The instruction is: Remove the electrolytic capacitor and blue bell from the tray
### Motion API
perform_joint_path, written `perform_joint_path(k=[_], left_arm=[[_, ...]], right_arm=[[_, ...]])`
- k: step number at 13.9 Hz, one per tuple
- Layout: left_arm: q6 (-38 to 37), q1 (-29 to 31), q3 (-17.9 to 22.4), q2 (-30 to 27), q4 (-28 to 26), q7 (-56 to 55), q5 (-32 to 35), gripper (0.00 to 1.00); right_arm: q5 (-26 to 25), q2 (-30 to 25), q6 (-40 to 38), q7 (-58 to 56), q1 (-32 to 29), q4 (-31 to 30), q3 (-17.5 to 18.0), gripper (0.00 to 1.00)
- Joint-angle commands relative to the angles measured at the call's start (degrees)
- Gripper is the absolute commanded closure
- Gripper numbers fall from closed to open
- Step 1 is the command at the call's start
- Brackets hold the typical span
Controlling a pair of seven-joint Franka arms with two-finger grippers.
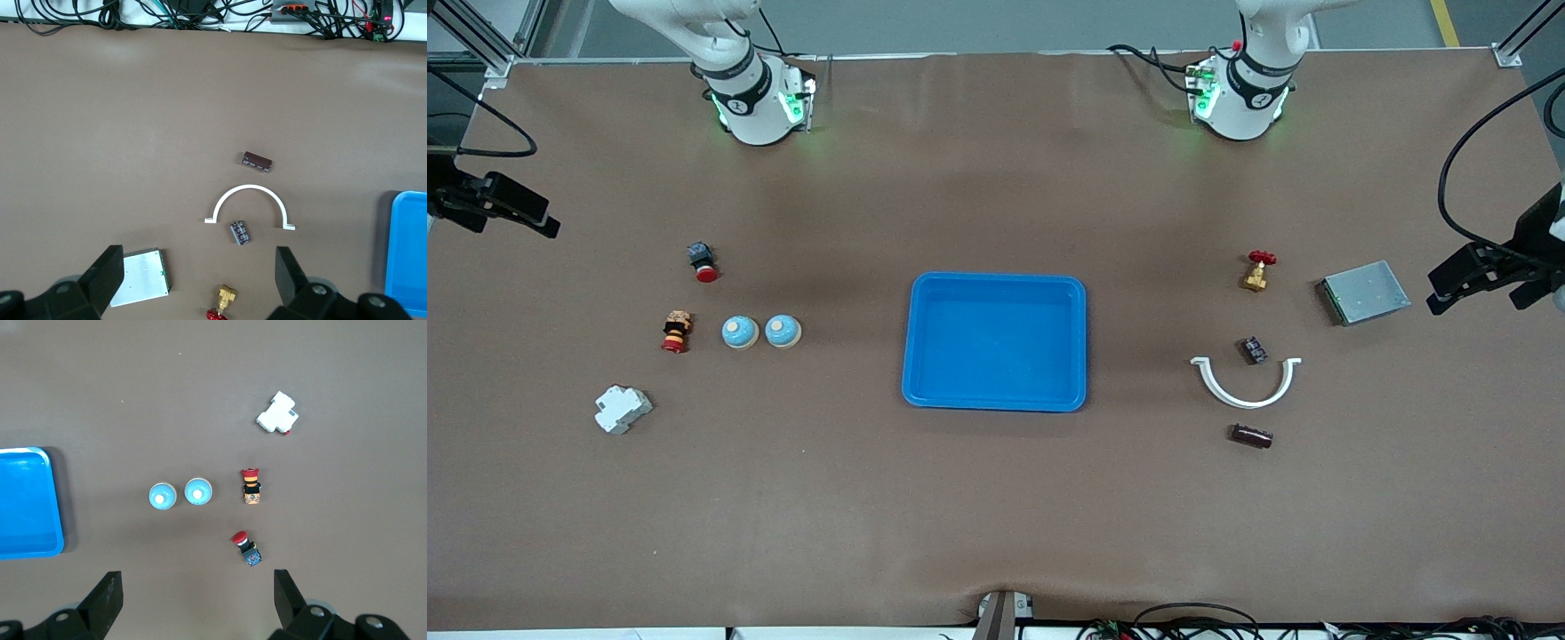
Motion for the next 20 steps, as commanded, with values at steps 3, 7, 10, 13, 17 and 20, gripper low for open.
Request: perform_joint_path(k=[3,7,10,13,17,20], left_arm=[[-1.3,2.1,-0.2,1.1,1.3,1.3,-2.6,0.0],[-1.3,-1.3,1.4,1.6,1.3,0.8,-2.9,0.0],[-1.3,-9.6,10.1,1.7,1.2,0.9,-3.0,0.0],[-1.3,-12.9,14.1,1.5,1.3,1.1,-3.1,0.0],[-1.3,-12.6,14.0,1.6,1.3,1.0,-3.2,0.0],[-1.3,-12.5,14.1,1.7,1.2,1.0,-3.2,0.0]], right_arm=[[1.2,-1.3,-0.9,0.9,-0.7,-0.6,0.5,0.0],[1.2,-1.3,-1.0,0.9,-0.5,-0.6,0.8,0.0],[1.2,-1.4,-2.1,0.9,-0.5,-0.6,0.9,0.0],[1.2,-1.9,-3.2,0.9,-0.4,-0.6,0.9,0.0],[1.2,-1.8,-3.3,0.9,-0.3,-0.6,1.0,0.0],[1.2,-1.8,-3.3,0.9,-0.3,-0.6,1.0,0.0]])
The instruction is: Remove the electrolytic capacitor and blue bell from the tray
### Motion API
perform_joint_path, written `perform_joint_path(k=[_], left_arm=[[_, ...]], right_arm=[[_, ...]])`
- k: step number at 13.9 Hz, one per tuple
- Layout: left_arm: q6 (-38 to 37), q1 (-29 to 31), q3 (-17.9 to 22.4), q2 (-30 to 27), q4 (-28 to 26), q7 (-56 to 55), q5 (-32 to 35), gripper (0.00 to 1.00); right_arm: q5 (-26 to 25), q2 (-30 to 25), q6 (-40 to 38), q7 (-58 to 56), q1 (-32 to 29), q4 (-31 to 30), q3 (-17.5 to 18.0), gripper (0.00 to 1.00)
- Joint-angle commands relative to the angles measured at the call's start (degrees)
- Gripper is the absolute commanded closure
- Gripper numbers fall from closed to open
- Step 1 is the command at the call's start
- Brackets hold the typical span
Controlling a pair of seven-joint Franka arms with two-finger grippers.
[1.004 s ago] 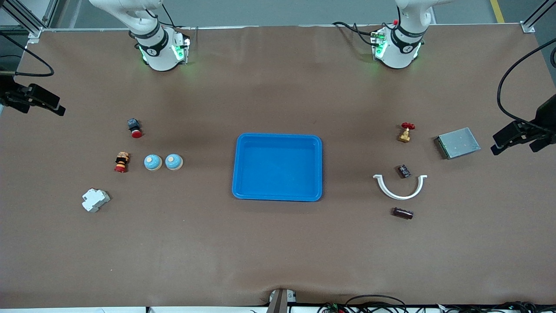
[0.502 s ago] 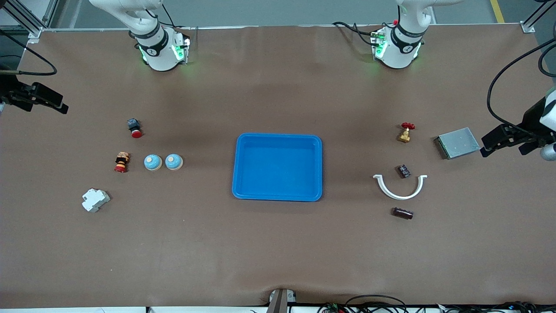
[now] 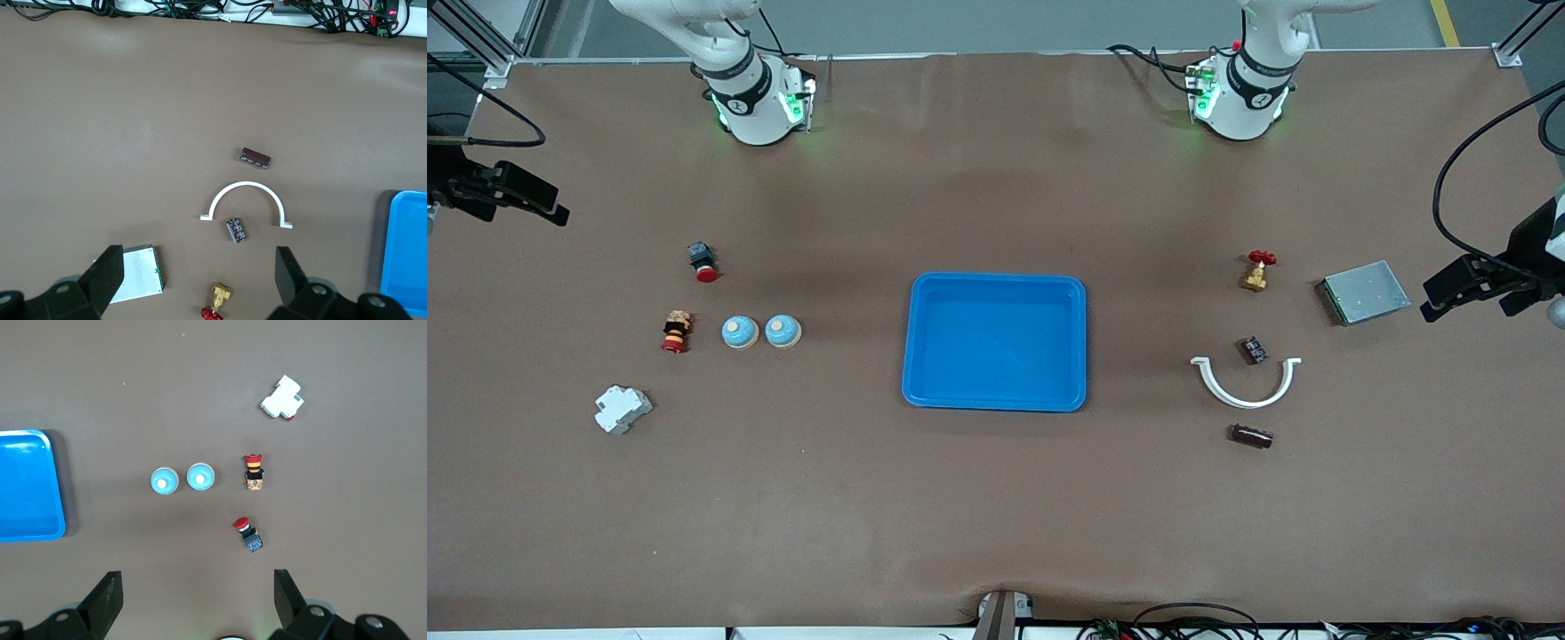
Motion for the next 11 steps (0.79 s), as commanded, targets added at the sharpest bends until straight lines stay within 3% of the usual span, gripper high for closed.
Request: perform_joint_path(k=[1,11], left_arm=[[-1.2,-0.3,0.5,0.3,1.0,0.7,-1.4,0.0],[-1.1,0.0,0.6,0.7,1.0,0.7,-1.6,0.0]], right_arm=[[1.1,-1.2,-0.4,0.8,-0.4,-0.6,0.3,0.0],[0.2,-2.8,0.5,-1.0,-0.4,-0.6,0.2,0.0]])
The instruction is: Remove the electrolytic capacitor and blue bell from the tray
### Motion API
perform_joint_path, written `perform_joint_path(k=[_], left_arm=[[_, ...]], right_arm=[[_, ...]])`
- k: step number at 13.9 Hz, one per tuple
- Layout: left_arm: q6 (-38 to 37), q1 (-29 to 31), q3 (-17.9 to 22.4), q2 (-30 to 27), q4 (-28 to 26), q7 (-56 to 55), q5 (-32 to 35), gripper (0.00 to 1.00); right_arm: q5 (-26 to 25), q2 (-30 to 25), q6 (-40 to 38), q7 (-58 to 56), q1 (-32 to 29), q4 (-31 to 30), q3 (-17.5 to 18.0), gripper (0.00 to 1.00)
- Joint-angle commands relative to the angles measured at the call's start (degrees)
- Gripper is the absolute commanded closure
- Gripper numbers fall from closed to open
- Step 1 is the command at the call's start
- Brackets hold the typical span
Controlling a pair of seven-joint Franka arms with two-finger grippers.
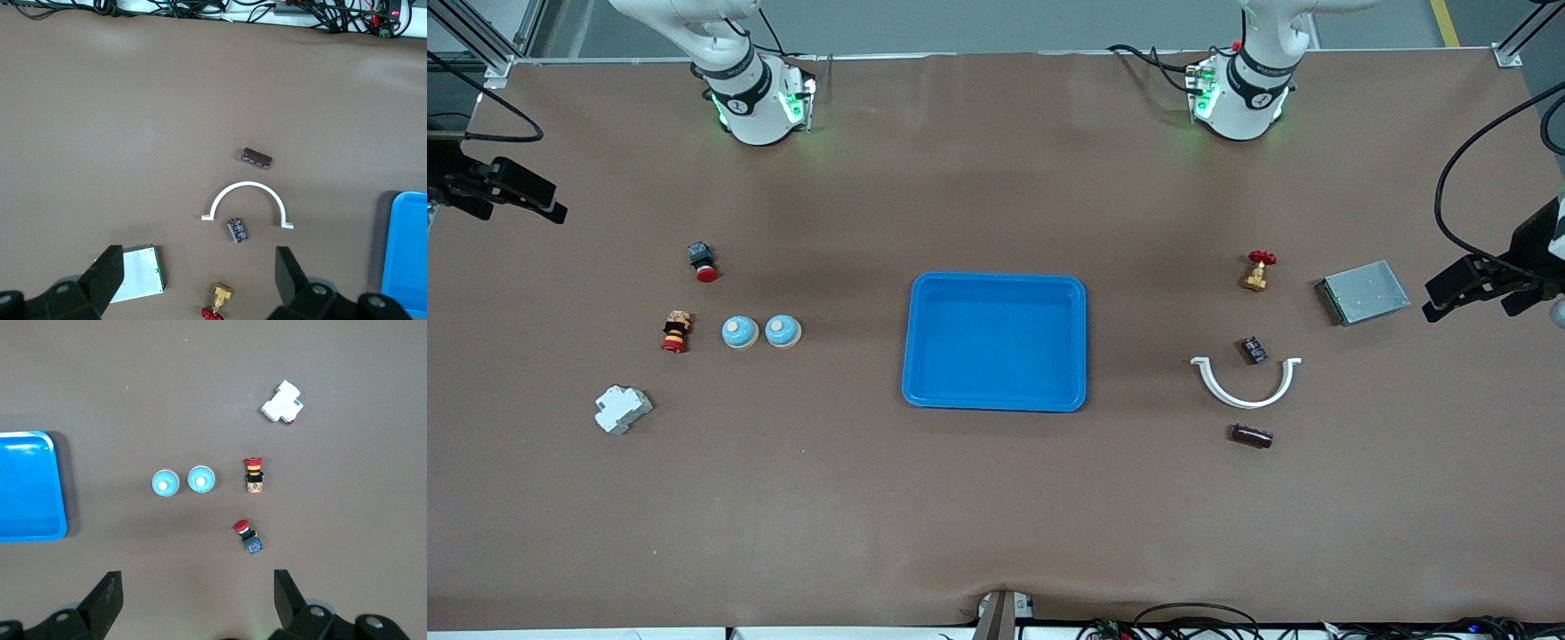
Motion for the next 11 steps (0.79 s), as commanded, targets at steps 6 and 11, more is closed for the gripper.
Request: perform_joint_path(k=[6,11], left_arm=[[-1.0,-0.9,-0.1,-0.2,3.5,-3.4,-1.5,0.0],[-1.0,-0.7,-1.9,-0.1,3.5,-5.3,-1.2,0.0]], right_arm=[[-1.4,-3.0,1.3,-1.2,-0.3,-1.6,0.3,0.0],[-1.4,-3.2,1.9,-1.3,-0.4,-2.1,0.3,0.0]])
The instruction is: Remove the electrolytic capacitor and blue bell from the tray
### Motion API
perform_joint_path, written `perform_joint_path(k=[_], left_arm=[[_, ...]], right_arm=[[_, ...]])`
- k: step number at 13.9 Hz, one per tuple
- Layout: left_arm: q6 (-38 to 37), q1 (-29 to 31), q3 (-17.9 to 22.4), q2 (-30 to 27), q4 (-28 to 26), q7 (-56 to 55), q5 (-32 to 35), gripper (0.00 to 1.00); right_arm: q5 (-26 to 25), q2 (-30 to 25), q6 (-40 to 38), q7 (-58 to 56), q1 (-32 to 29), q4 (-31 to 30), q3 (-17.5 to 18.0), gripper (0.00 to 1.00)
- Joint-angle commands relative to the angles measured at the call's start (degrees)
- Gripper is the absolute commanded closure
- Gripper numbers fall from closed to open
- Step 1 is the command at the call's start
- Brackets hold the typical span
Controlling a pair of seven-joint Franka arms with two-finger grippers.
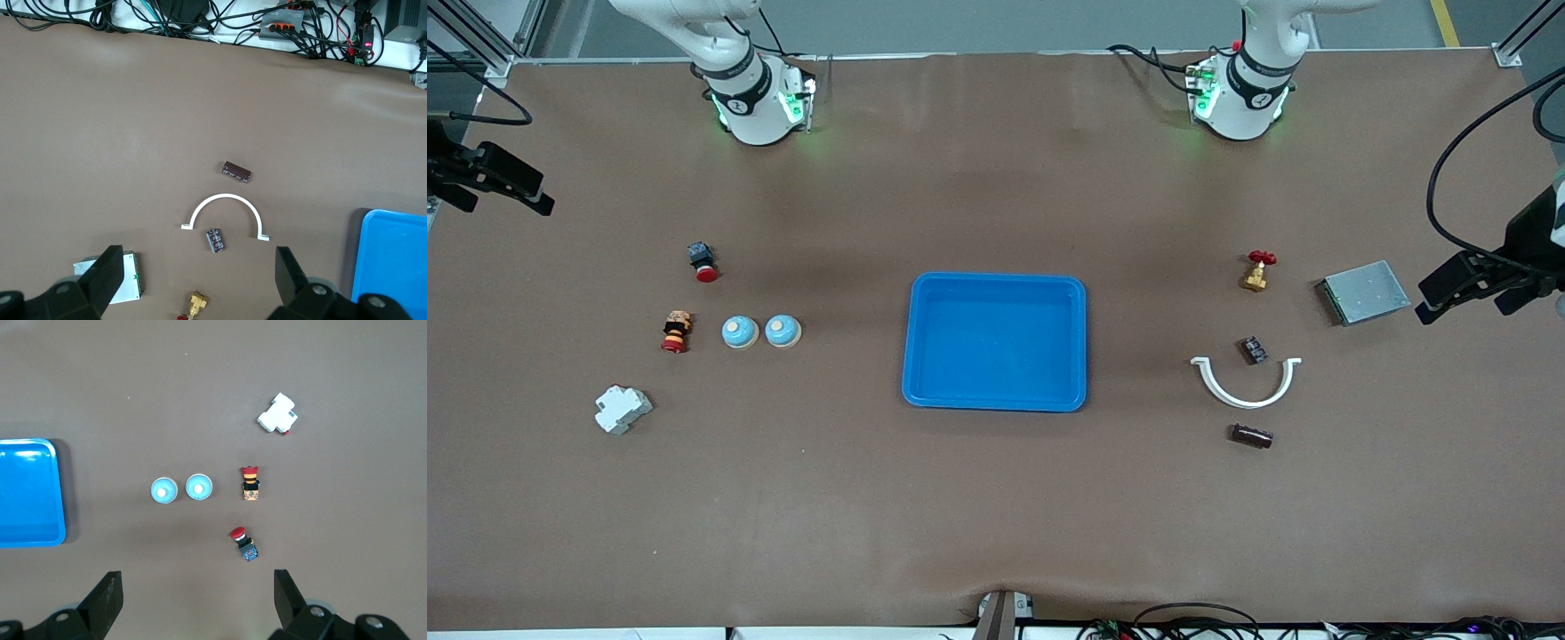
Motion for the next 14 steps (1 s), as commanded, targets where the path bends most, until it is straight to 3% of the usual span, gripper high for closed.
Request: perform_joint_path(k=[1,14], left_arm=[[-1.1,0.4,0.1,-0.1,0.7,0.1,-1.0,0.0],[-1.3,0.6,0.1,0.0,0.3,0.3,-0.4,0.0]], right_arm=[[-0.8,-1.7,0.8,-0.6,-0.4,-1.7,0.3,0.0],[-2.1,-2.4,3.2,-2.8,-0.5,-4.0,0.2,0.0]])
